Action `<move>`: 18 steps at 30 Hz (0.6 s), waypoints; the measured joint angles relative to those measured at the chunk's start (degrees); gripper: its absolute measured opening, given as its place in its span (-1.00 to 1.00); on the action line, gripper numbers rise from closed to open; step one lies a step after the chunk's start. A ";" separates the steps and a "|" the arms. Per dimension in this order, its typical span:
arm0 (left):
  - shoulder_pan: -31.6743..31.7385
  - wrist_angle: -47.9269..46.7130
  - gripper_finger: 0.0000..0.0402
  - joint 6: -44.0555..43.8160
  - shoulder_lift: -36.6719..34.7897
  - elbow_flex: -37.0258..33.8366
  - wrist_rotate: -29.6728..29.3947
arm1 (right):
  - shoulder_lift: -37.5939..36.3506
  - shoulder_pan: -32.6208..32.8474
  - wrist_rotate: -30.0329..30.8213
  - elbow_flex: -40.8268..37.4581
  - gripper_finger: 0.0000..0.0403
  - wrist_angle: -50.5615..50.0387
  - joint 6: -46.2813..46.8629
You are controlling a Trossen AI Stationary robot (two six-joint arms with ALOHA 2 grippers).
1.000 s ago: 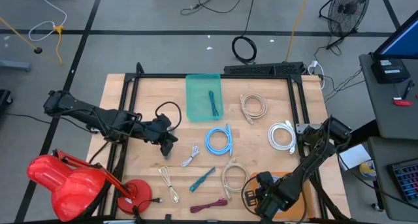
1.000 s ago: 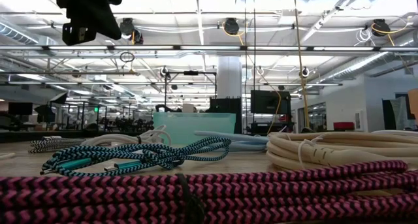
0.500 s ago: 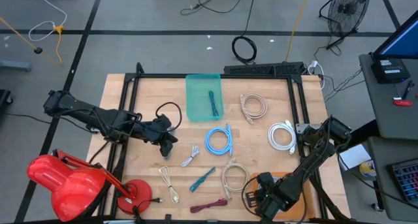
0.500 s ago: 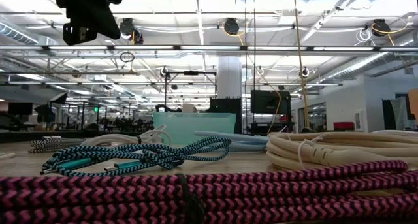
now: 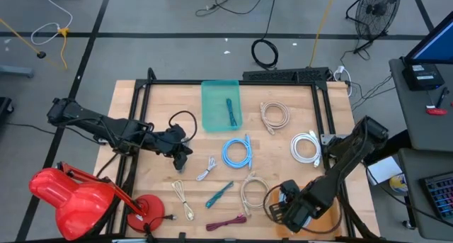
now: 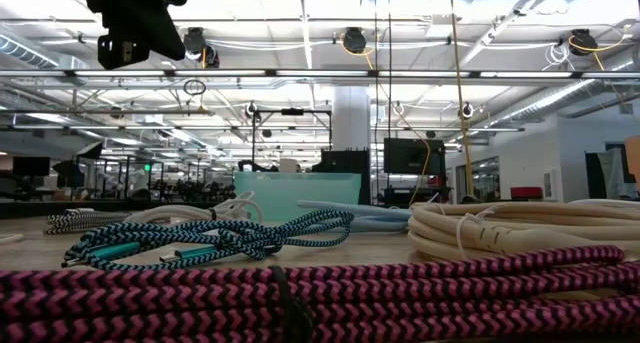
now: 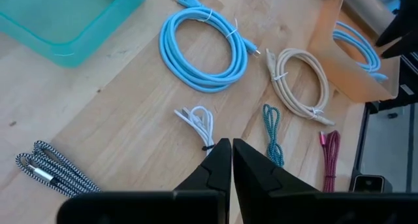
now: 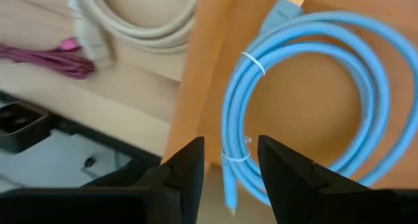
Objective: Pick & Place USB Port
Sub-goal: Put the right light blue charger cable into the orange bin
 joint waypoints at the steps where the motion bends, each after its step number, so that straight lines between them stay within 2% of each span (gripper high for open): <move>1: 0.00 -0.03 -0.92 0.00 0.00 0.00 0.00 | -1.21 -0.17 0.34 0.00 -0.37 -0.51 -0.11; 6: 0.00 -0.01 -0.92 -0.02 0.00 0.00 -1.09 | -6.58 -0.89 6.64 0.00 -0.47 -2.72 -0.14; 9: 0.00 -0.01 -0.92 -0.19 0.00 0.00 -1.11 | -8.46 -1.80 7.06 0.02 -0.59 -3.08 -2.03; 11: 0.00 -0.01 -0.92 -0.20 0.00 0.00 -1.11 | -8.77 -2.42 4.33 0.02 -0.69 -3.06 -3.90; 15: 0.00 -0.03 -0.92 -0.15 0.00 0.00 -1.11 | -8.12 -2.58 -5.33 0.02 -0.95 -0.83 -6.84; 18: 0.00 -0.09 -0.92 -0.10 0.00 0.00 -1.11 | -7.60 -1.48 -8.33 0.02 -0.96 4.14 -7.29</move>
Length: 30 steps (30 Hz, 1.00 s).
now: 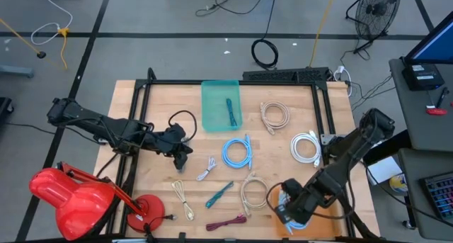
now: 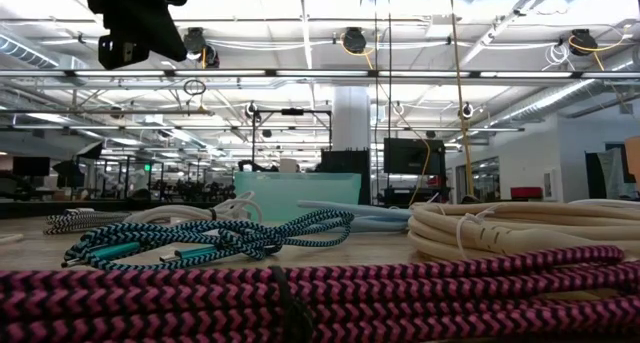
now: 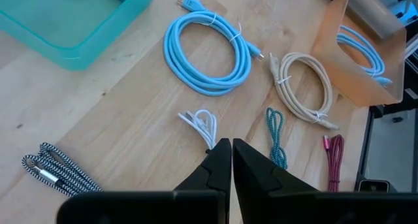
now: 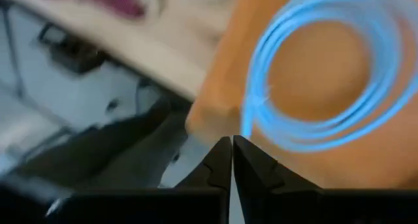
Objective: Pick & Place USB Port
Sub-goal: Put the right light blue charger cable into the orange bin
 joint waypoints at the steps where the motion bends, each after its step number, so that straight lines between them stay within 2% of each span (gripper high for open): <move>1: 0.00 0.04 -0.92 0.19 -0.02 0.00 0.00 | 0.27 0.17 -0.75 0.04 -0.97 1.21 0.06; 10: 0.15 0.02 -0.92 2.06 -0.02 0.00 -0.20 | 3.11 3.90 -1.03 -1.79 -1.00 1.40 4.70; 18: 0.15 0.02 -0.92 2.06 -0.02 0.00 -0.01 | 5.73 4.80 -1.10 -11.33 -1.00 22.91 7.65; 24: 0.15 -0.03 -0.92 2.05 -0.02 0.00 0.12 | 6.95 4.80 -5.07 -14.02 -1.00 22.40 7.65; 30: 0.15 -0.46 -0.92 2.12 -0.02 0.00 1.57 | 7.03 4.78 -5.16 -15.79 -1.00 22.80 7.65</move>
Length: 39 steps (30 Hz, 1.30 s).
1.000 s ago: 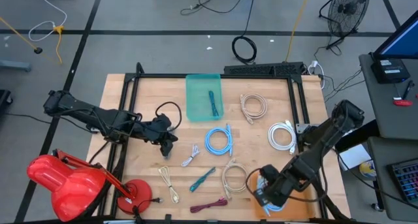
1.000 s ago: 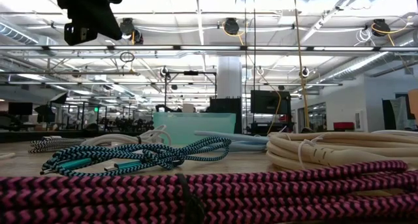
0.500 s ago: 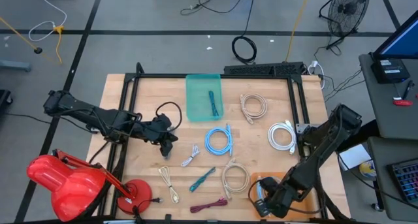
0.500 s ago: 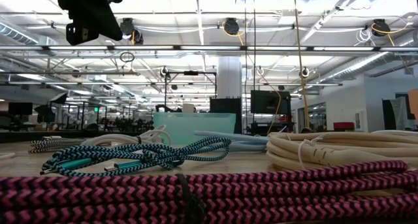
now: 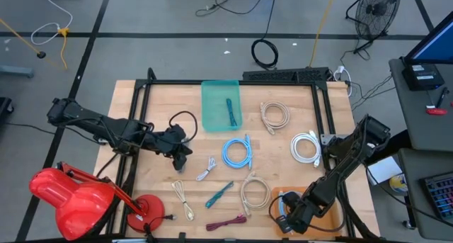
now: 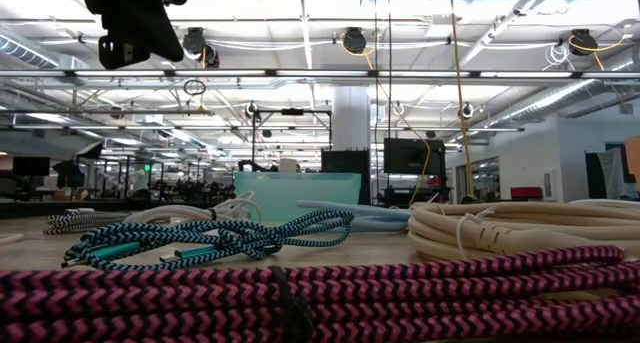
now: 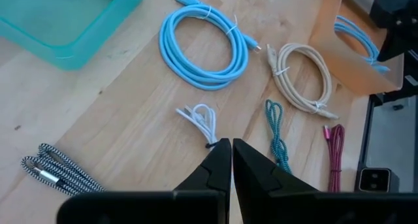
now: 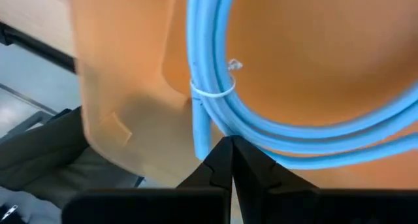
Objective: Pick & Place USB Port
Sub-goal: Put the right light blue charger cable into the orange bin, then put the black charger cable into the blue bin
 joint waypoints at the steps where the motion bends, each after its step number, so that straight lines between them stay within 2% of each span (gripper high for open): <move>1: 0.00 -0.11 -0.92 0.14 0.00 0.00 0.00 | 0.00 0.00 0.00 -0.21 -1.00 0.03 0.00; 10: 0.00 -1.31 -0.92 0.71 0.00 0.00 -0.43 | 0.00 -0.81 0.18 -2.02 -1.00 0.74 1.18; 21: 0.00 -1.31 -0.92 1.02 0.00 0.00 -1.42 | 0.00 -4.45 1.38 -2.40 -1.00 1.27 -1.62; 25: 0.00 -1.31 -0.92 1.02 0.00 0.00 -1.55 | 0.00 -4.59 1.33 -2.40 -1.00 4.02 -1.53; 30: 0.00 -1.33 -0.92 1.28 0.00 0.00 -1.97 | 0.00 -4.23 -0.22 0.04 -1.00 4.10 -1.47; 35: 0.00 -1.29 -0.92 1.43 0.00 0.00 -3.11 | -0.61 -4.26 0.13 5.23 -1.00 -1.57 -2.97; 39: 0.04 -1.29 -0.92 1.92 0.00 0.00 -3.21 | -2.15 -5.70 4.61 9.91 -1.00 -10.46 -5.83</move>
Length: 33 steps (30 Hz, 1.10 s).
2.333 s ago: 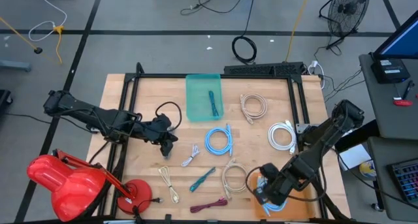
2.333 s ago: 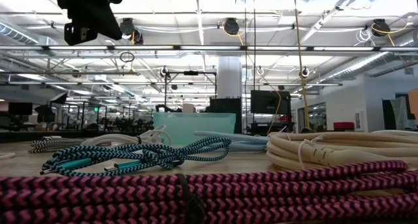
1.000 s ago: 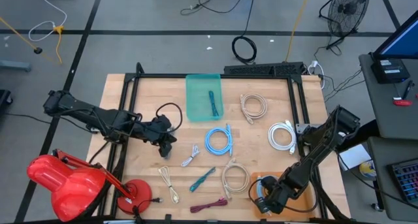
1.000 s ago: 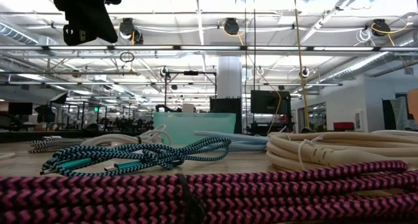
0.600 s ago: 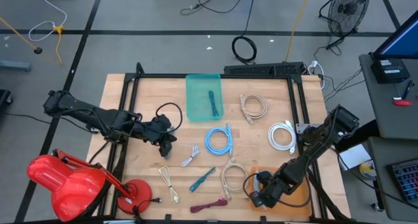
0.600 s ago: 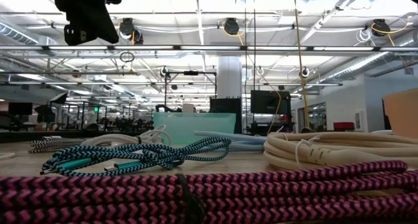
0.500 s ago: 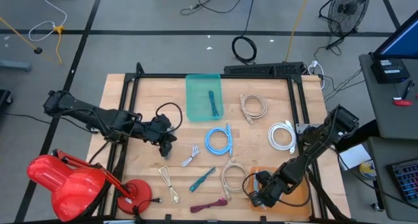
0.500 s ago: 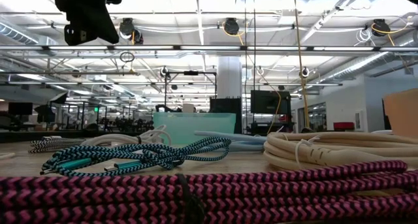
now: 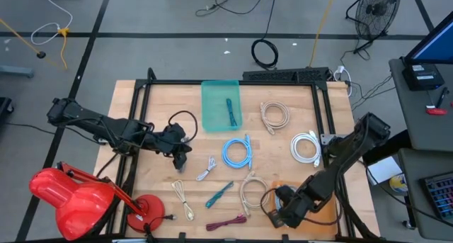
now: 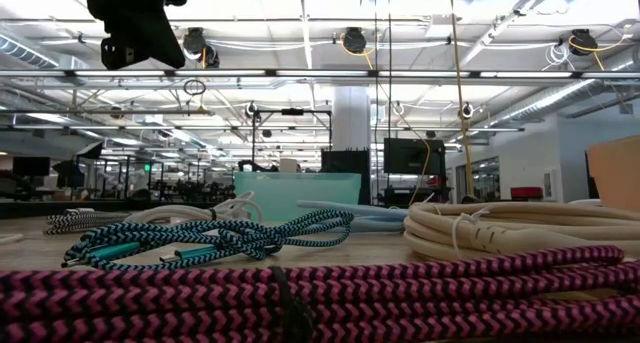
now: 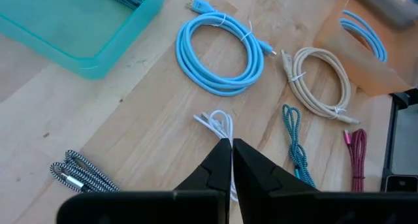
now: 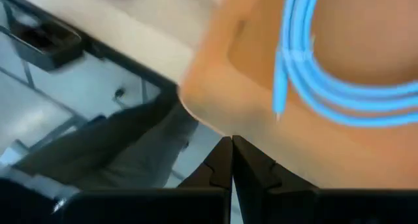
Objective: Pick & Place USB Port
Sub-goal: Put the black charger cable into the blue bin
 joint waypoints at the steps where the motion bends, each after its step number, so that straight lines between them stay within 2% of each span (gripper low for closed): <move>1: 0.00 0.00 -0.92 0.05 0.00 0.00 -0.11 | -0.51 -0.53 1.81 1.03 -1.00 -2.24 -0.83; 8: 0.00 0.39 -0.92 -0.90 0.00 0.00 -0.90 | -4.55 -7.48 13.20 4.54 -1.00 -13.73 -8.59; 15: -0.10 0.45 -0.92 -2.42 0.02 -0.02 -0.92 | -4.98 -20.59 13.03 4.54 -1.00 -16.77 -21.84; 18: -0.40 0.48 -0.92 -2.89 0.02 -0.02 -1.49 | -4.58 -27.52 8.39 4.54 -0.96 -14.48 -29.73; 24: -1.16 0.71 -0.92 -2.94 0.02 -0.02 -3.34 | -4.61 -38.47 4.36 4.54 -0.67 -13.79 -40.25; 33: -0.99 -1.01 -0.92 -4.08 0.02 0.00 -7.33 | -4.56 -46.98 2.99 4.54 -0.19 -13.84 -46.71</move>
